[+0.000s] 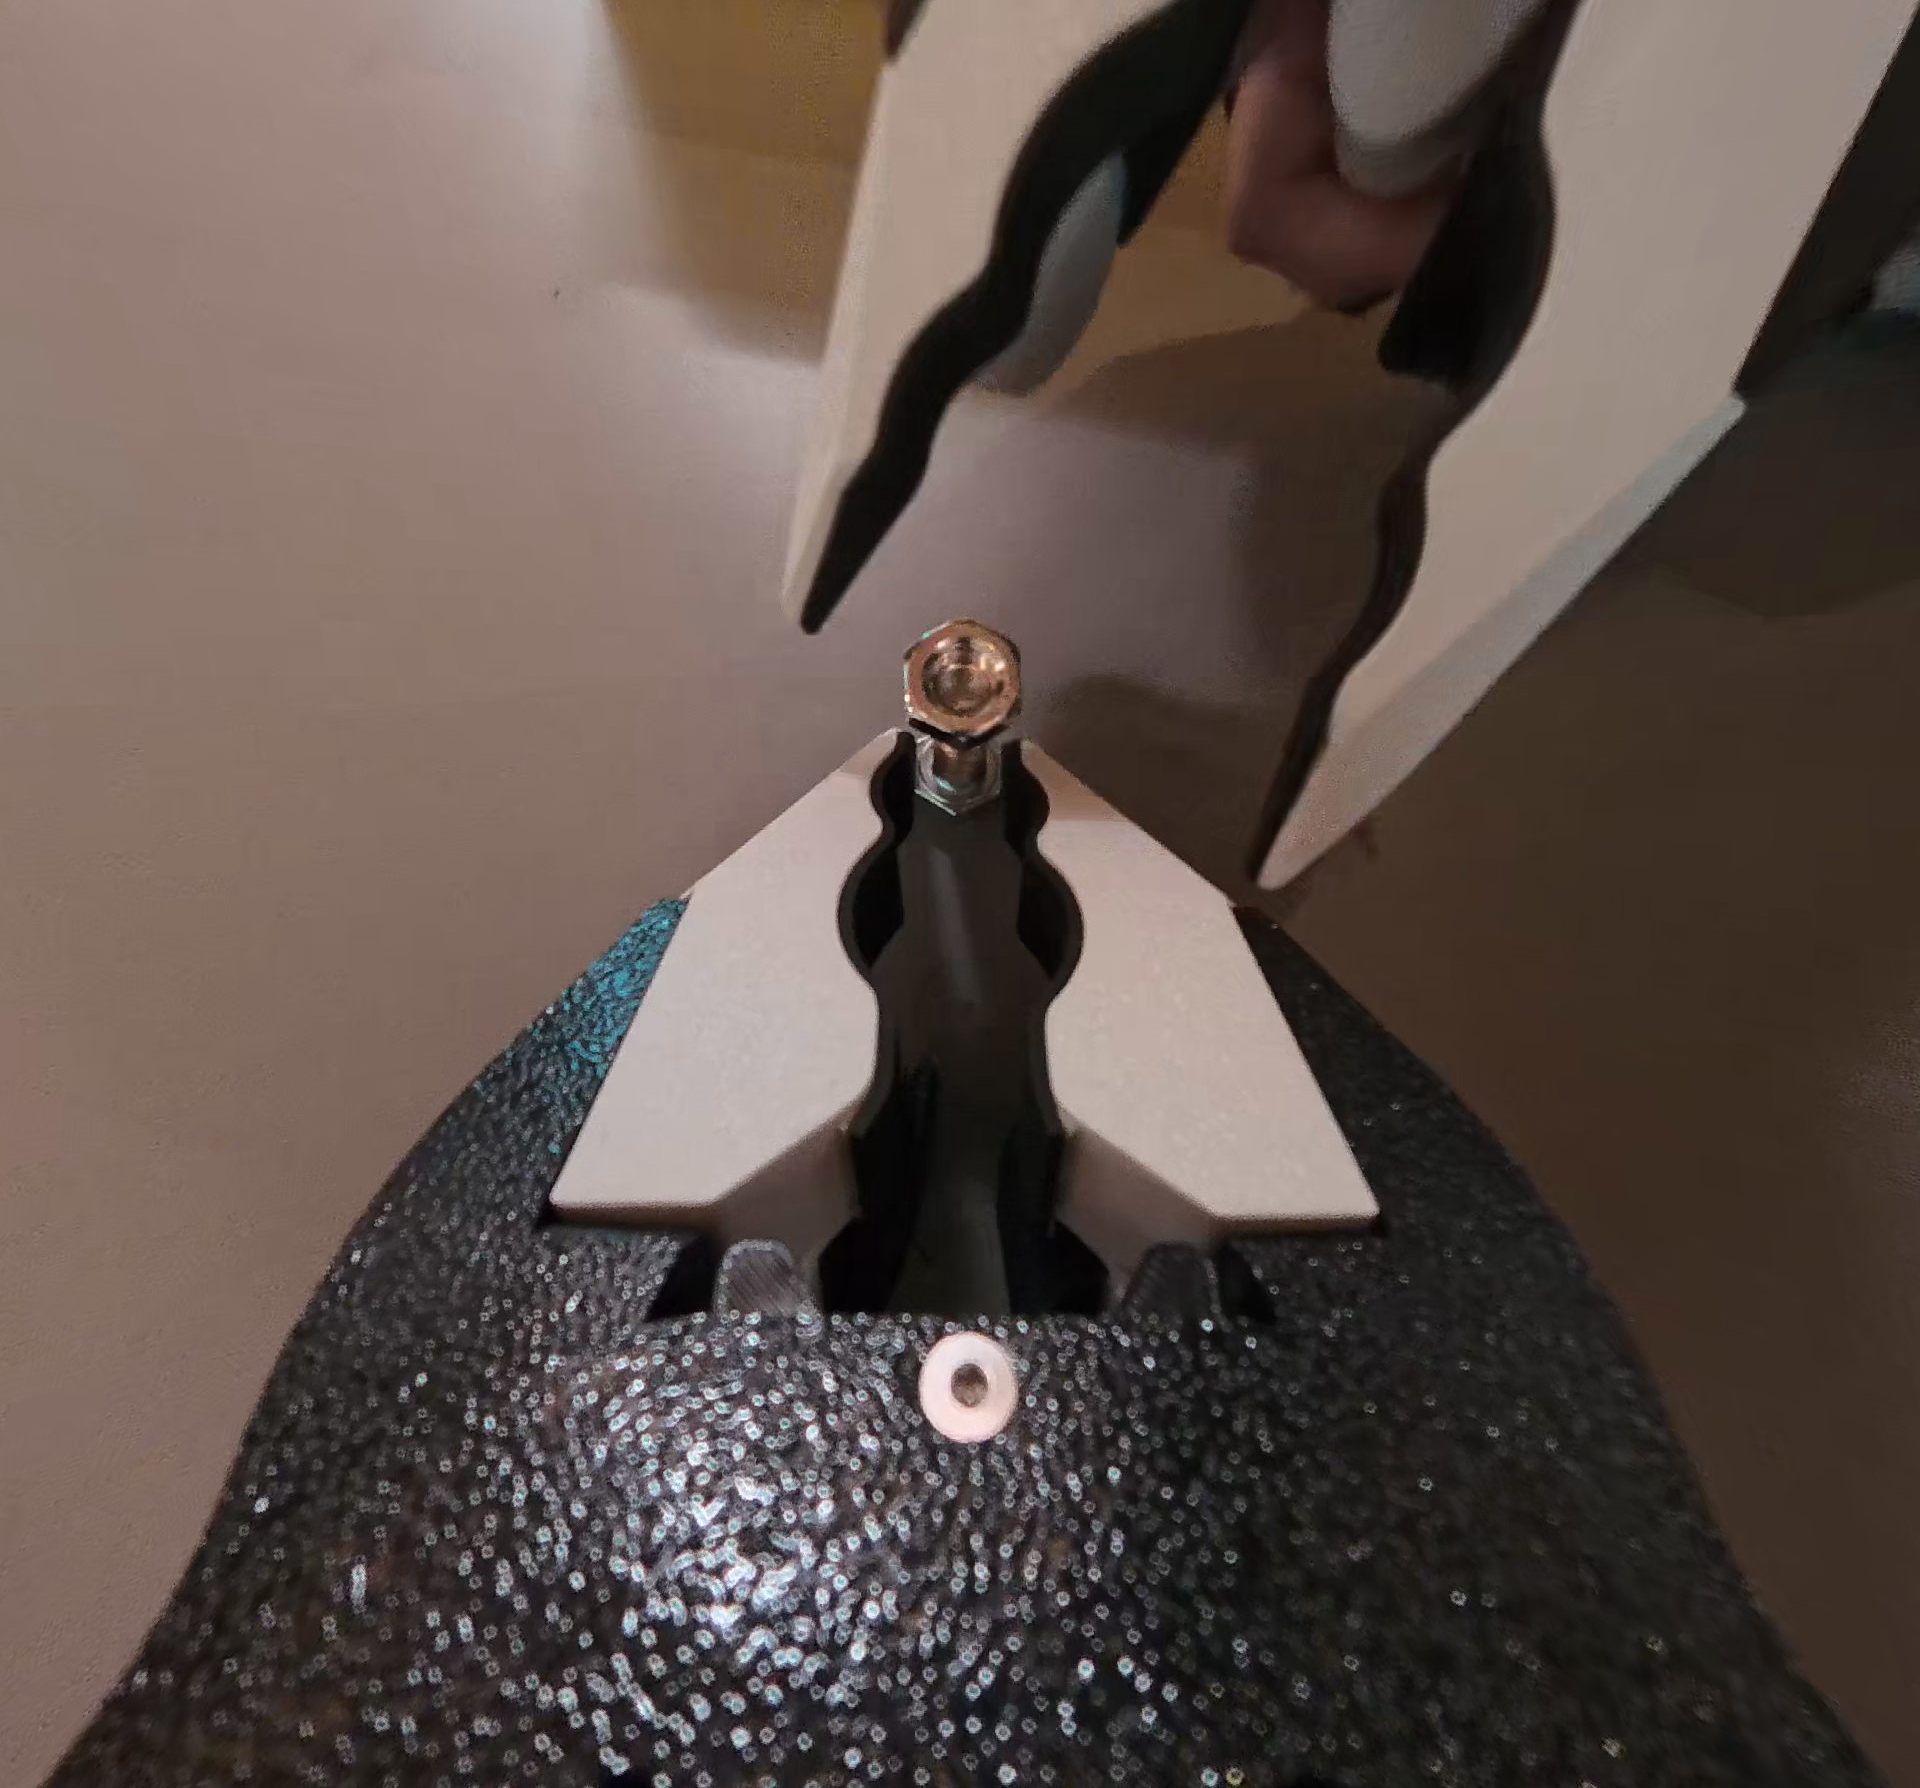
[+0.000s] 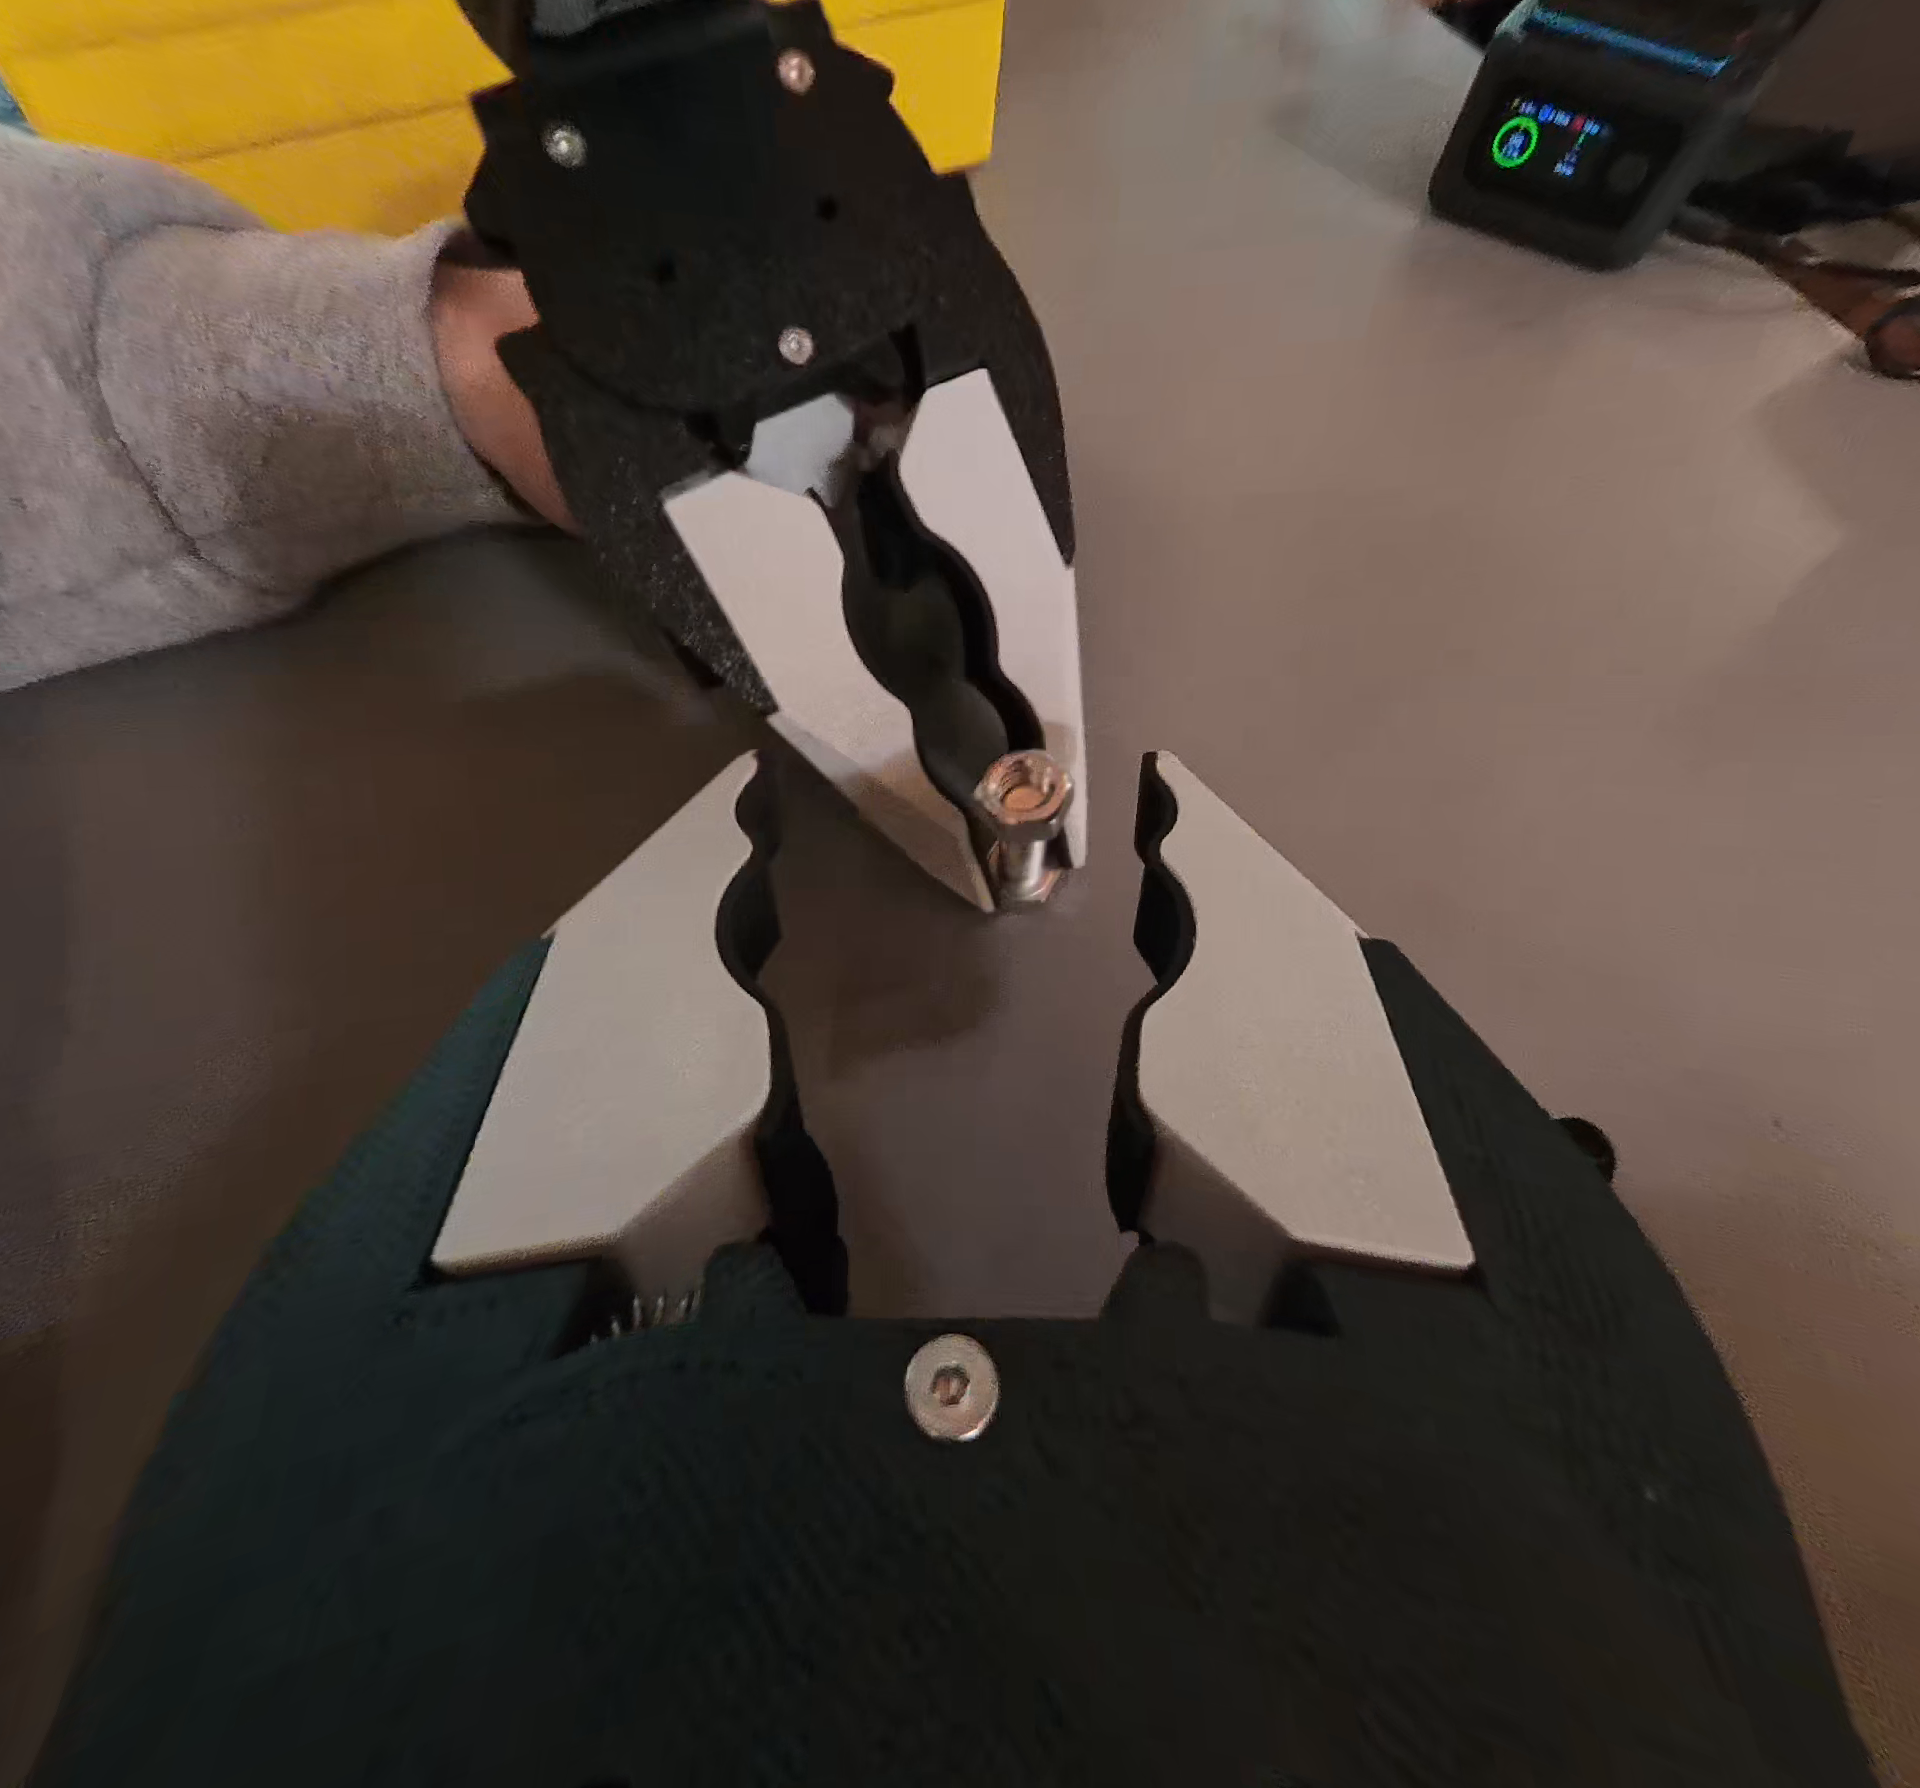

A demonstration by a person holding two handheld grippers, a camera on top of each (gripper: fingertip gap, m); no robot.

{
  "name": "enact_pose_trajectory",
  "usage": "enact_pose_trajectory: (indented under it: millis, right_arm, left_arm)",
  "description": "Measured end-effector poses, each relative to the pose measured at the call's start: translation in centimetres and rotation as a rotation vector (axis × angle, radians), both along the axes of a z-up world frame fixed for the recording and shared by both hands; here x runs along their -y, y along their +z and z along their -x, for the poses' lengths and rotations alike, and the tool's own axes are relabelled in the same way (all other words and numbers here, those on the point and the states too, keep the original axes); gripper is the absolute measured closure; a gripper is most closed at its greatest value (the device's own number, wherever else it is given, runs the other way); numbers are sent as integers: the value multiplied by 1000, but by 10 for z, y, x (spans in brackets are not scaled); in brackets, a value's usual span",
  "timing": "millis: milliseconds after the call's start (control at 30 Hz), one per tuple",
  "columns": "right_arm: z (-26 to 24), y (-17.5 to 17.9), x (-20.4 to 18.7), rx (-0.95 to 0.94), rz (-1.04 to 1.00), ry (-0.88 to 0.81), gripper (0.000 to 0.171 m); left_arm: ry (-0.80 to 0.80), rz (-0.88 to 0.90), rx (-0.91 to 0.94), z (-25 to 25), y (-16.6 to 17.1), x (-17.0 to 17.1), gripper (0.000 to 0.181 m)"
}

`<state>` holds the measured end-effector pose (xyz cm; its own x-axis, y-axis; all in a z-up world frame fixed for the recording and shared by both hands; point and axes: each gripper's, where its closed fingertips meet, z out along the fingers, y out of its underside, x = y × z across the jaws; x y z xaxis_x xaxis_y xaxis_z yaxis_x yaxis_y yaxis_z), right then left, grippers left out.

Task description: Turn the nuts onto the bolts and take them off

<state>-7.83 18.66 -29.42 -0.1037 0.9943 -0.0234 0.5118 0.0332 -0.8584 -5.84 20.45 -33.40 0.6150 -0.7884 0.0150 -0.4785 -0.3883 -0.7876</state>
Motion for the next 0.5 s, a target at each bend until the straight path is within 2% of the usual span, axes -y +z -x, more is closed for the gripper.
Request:
enact_pose_trajectory:
  millis: [33,167,500]
  right_arm:
    - [-1,-2,0,-27,-19,-12,103]
    - [1,1,-5,-114,-78,-49,106]
    - [3,1,-1,-123,-82,21,115]
  left_arm:
    - [0,0,0,0,0,0,166]
    - [3,1,1,0,0,0,165]
    - [7,3,2,0,0,-1,166]
